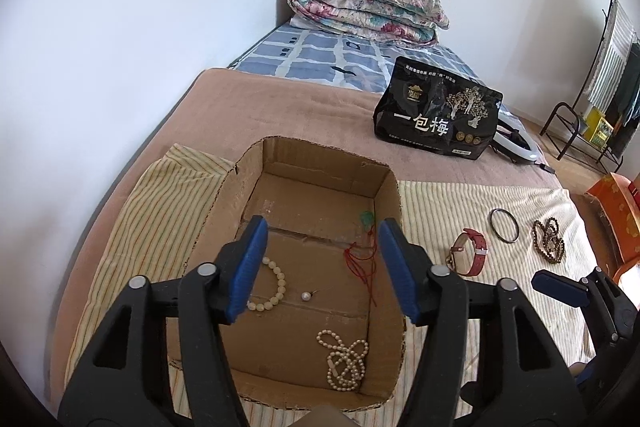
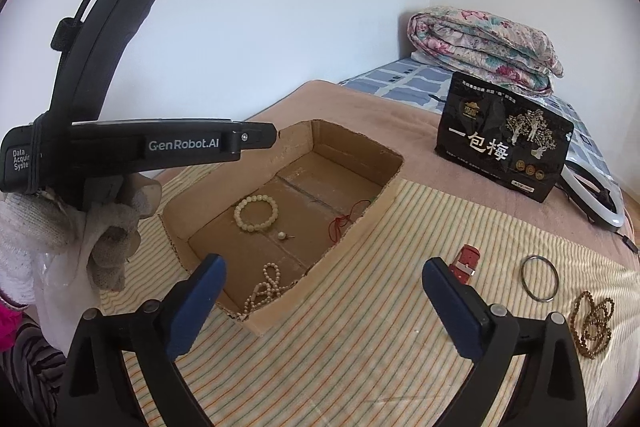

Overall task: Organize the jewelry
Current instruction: 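Move both open tools out of the box toward the red-strap watch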

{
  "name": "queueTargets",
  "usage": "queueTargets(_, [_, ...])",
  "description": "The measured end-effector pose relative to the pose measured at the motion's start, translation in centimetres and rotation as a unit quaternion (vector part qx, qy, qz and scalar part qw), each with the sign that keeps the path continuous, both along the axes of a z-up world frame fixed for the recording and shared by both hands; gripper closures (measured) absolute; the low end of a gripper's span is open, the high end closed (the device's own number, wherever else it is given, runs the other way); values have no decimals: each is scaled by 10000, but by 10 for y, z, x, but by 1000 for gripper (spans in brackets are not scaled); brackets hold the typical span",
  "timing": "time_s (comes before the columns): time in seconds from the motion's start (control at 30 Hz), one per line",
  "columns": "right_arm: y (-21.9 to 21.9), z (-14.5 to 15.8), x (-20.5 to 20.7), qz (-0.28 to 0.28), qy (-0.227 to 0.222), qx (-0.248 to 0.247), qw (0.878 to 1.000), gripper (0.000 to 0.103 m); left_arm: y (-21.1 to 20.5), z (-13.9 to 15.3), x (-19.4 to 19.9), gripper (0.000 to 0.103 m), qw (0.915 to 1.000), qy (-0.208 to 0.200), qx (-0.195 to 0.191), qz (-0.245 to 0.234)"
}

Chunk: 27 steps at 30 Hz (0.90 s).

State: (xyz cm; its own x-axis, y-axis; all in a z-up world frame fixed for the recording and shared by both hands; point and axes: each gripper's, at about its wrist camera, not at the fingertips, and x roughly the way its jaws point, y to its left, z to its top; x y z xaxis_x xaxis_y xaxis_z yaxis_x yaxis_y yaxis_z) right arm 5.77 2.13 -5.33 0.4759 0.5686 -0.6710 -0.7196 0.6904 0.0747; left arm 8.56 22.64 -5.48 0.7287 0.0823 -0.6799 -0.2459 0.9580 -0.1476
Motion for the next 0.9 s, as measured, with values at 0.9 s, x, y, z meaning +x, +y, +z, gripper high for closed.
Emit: queueTargets(0.9, [-180, 21, 74, -1778, -28, 3, 9841, 0, -112, 6, 20, 39, 9917, -3, 70, -1280])
